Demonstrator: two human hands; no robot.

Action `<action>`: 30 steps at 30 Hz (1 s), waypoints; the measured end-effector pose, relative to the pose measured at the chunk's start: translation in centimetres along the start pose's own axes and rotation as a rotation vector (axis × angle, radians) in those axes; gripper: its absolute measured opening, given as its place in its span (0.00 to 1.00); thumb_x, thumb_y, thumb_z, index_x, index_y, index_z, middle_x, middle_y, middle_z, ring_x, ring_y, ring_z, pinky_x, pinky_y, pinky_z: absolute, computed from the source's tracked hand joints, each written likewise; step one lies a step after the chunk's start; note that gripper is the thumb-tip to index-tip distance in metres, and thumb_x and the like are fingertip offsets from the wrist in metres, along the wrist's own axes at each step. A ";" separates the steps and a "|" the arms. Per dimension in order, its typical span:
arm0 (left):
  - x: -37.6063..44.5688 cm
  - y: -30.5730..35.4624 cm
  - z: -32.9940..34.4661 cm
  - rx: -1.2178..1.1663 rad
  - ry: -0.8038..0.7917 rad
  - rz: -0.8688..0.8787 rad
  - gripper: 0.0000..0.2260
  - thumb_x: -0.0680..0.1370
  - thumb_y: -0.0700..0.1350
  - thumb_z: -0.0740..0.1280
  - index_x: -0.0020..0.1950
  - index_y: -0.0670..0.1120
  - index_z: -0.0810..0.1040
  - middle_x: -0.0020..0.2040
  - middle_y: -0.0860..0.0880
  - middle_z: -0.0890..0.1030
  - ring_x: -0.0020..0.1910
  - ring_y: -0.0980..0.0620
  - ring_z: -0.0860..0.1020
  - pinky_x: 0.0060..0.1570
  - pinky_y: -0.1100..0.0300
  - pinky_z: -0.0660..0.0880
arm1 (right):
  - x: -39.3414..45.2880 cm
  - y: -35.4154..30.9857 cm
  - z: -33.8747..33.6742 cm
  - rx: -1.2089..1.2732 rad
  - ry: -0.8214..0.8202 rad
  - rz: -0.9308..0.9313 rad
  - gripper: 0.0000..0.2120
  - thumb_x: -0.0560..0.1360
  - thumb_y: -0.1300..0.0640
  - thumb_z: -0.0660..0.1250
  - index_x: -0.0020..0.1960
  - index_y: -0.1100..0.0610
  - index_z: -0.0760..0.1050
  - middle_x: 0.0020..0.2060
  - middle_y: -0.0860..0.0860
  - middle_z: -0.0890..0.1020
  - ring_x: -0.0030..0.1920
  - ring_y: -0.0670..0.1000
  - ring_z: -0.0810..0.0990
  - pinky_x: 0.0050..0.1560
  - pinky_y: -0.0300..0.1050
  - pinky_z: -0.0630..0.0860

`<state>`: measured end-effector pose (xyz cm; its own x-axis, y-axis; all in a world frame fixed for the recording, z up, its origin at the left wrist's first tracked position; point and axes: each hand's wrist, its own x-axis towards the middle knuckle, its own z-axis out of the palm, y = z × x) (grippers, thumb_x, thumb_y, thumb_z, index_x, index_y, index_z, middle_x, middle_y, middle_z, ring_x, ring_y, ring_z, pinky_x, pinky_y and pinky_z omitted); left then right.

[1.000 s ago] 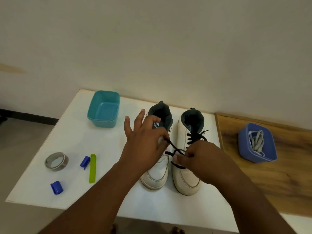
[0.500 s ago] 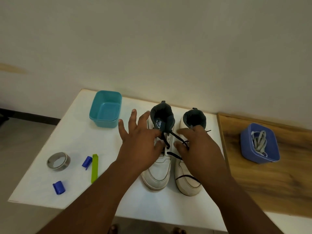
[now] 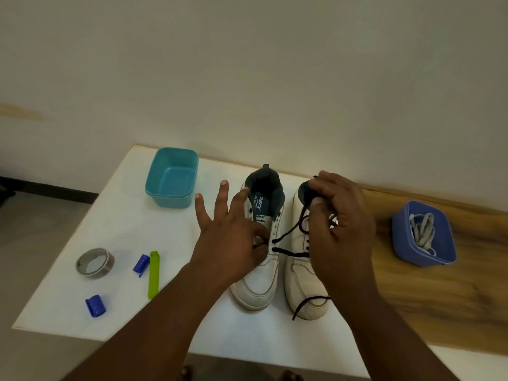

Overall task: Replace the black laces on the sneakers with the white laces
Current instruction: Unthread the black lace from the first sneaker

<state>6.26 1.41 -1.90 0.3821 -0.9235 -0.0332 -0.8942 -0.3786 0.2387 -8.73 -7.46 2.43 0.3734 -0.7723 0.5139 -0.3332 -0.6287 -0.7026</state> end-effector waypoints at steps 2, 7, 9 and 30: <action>0.0 0.1 0.0 -0.002 0.022 -0.018 0.13 0.74 0.67 0.65 0.55 0.66 0.81 0.82 0.51 0.52 0.80 0.41 0.36 0.71 0.30 0.34 | -0.3 0.3 0.4 -0.094 -0.101 -0.064 0.13 0.81 0.64 0.64 0.63 0.56 0.81 0.67 0.50 0.77 0.67 0.46 0.75 0.63 0.37 0.73; 0.2 0.4 0.1 -0.077 0.067 -0.078 0.15 0.76 0.66 0.63 0.58 0.64 0.80 0.79 0.53 0.58 0.81 0.45 0.41 0.74 0.34 0.36 | -1.9 2.6 2.5 -0.331 -0.573 0.046 0.13 0.82 0.49 0.65 0.66 0.43 0.78 0.74 0.46 0.69 0.71 0.50 0.70 0.65 0.42 0.70; 0.2 0.3 0.1 -0.119 0.080 -0.075 0.14 0.76 0.64 0.64 0.58 0.63 0.80 0.78 0.53 0.60 0.81 0.46 0.45 0.75 0.35 0.39 | -2.3 3.2 3.1 -0.355 -0.599 0.034 0.12 0.82 0.49 0.65 0.64 0.42 0.79 0.73 0.46 0.69 0.69 0.50 0.72 0.63 0.40 0.69; 0.6 -0.1 0.3 -0.091 -0.002 -0.110 0.12 0.79 0.63 0.64 0.61 0.65 0.79 0.80 0.54 0.55 0.80 0.46 0.38 0.73 0.35 0.35 | -2.3 3.4 3.7 -0.374 -0.561 -0.031 0.21 0.75 0.65 0.69 0.62 0.44 0.81 0.72 0.50 0.72 0.69 0.54 0.73 0.62 0.41 0.69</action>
<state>6.50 0.89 -2.28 0.4759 -0.8770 -0.0657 -0.8221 -0.4702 0.3210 -7.50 -7.44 -2.97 0.7466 -0.6531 0.1267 -0.5553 -0.7167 -0.4220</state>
